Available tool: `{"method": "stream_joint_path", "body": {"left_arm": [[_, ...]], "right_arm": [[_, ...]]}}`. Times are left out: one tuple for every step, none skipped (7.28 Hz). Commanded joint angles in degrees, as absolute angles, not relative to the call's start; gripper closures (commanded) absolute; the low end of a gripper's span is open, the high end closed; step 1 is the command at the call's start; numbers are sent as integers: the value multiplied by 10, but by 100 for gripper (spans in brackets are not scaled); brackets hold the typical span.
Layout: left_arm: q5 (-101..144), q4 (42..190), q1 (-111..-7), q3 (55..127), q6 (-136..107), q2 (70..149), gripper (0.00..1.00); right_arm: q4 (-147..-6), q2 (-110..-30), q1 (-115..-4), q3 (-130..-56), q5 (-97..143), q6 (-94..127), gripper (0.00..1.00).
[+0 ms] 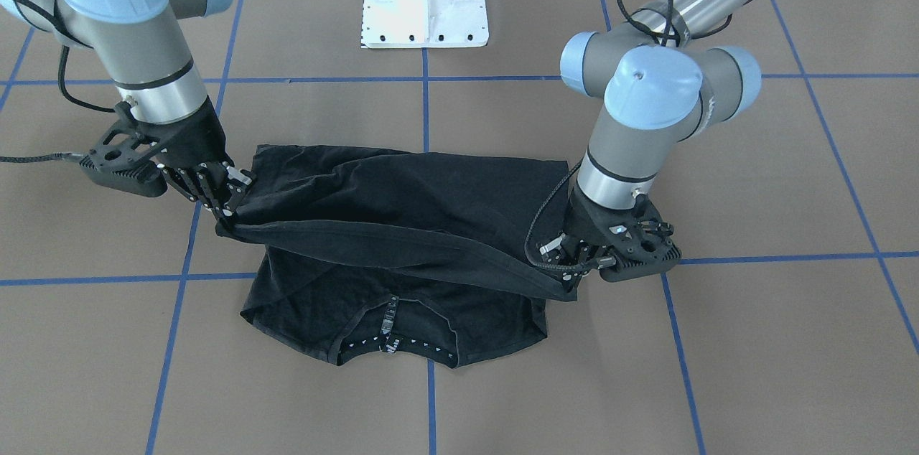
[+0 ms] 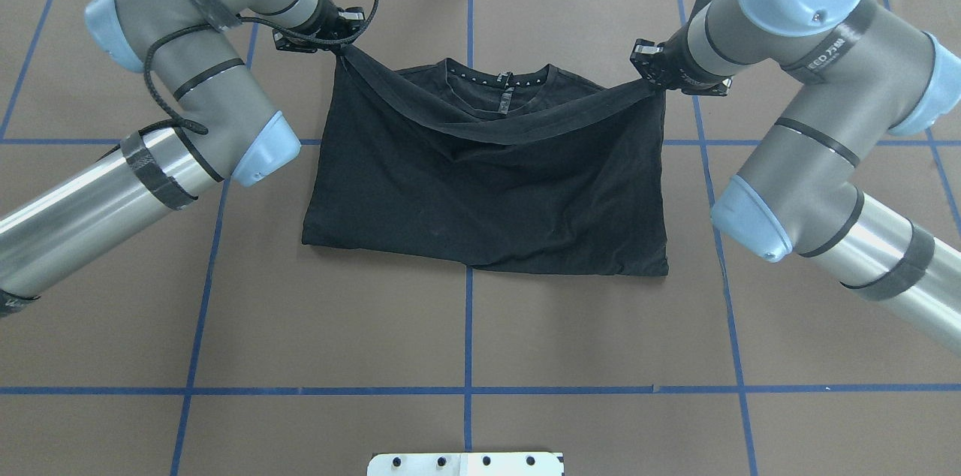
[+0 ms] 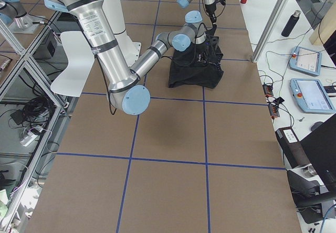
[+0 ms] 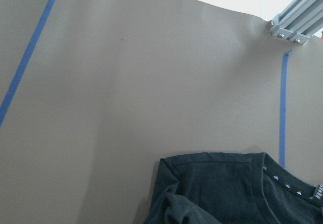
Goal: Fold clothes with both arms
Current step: 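Lay the hem over the collar with both grippers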
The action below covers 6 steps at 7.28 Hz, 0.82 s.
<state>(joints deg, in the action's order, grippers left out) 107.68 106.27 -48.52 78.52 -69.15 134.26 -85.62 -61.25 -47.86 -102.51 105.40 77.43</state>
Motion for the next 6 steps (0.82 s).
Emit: {"method": "stream_joint_path", "body": {"left_arm": [[1073, 1063, -487, 717, -612, 1358, 100], [1075, 1064, -506, 709, -579, 1362, 100], [1077, 1064, -514, 706, -564, 1366, 100], [1077, 1064, -514, 680, -563, 1383, 100], [1077, 1065, -514, 642, -563, 1410, 100], [1077, 1066, -512, 629, -561, 1418, 100]], "right_arm": [[-852, -594, -484, -949, 1054, 744, 100], [-852, -594, -497, -941, 1055, 717, 100], [-853, -594, -504, -940, 1056, 711, 100], [-853, -594, -504, -933, 1056, 711, 100], [-852, -592, -503, -929, 1056, 711, 100], [-852, -581, -500, -917, 1056, 712, 100]]}}
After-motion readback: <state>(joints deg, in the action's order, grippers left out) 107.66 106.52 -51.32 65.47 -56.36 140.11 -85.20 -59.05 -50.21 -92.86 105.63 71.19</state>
